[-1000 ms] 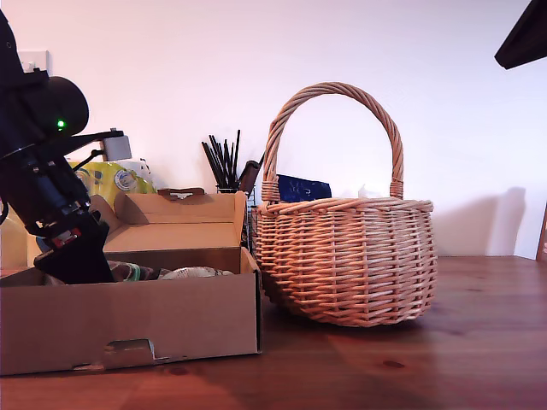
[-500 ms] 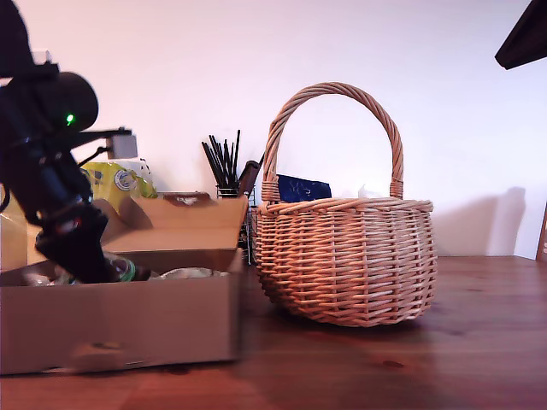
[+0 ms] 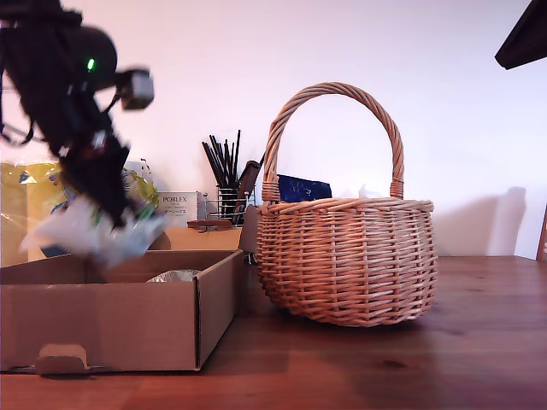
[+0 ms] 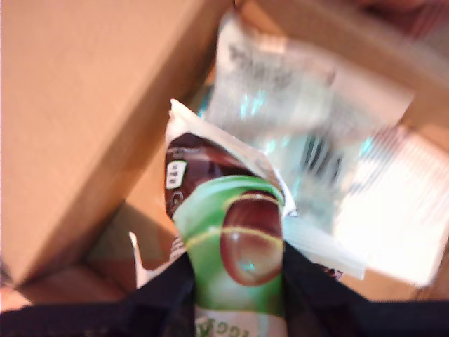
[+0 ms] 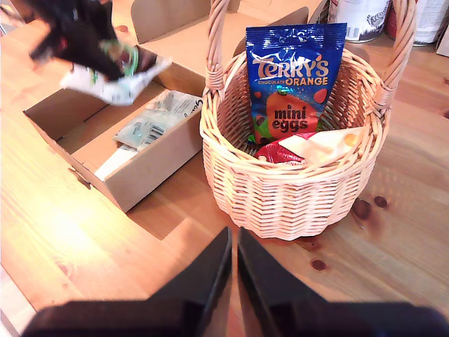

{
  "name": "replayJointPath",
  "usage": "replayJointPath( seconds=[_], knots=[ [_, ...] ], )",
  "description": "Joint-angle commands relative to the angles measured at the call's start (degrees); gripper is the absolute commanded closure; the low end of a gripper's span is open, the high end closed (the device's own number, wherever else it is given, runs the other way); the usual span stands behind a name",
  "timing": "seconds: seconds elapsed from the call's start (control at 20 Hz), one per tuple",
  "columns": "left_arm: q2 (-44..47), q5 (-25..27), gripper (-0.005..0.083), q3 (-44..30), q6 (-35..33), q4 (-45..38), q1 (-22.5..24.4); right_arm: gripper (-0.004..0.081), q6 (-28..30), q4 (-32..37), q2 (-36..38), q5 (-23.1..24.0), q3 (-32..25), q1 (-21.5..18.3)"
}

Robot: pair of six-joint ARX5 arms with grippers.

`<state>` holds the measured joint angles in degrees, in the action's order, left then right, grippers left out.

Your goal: Move the bags of Easter eggs from the cardboard box on the left into the woven basket on the right side.

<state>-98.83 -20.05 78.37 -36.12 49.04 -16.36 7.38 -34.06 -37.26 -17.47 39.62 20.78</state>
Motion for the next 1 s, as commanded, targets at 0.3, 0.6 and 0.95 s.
replayJointPath(
  seconds=[0.3,0.6,0.95],
  knots=[
    [0.0,-19.4,0.0617,7.1,3.8,7.0,-8.0,0.0782,0.0,0.3,0.0,-0.2,-0.4,0.2],
    [0.0,-20.7,0.0617,8.3,7.6,-8.0,-19.7,0.0782,0.1,0.4,0.0,-0.2,-0.4,0.2],
    [-2.2,8.3,0.0616,8.3,10.7,-34.0,-27.7,0.0782,0.1,0.3,0.0,-0.2,-0.4,0.2]
  ],
)
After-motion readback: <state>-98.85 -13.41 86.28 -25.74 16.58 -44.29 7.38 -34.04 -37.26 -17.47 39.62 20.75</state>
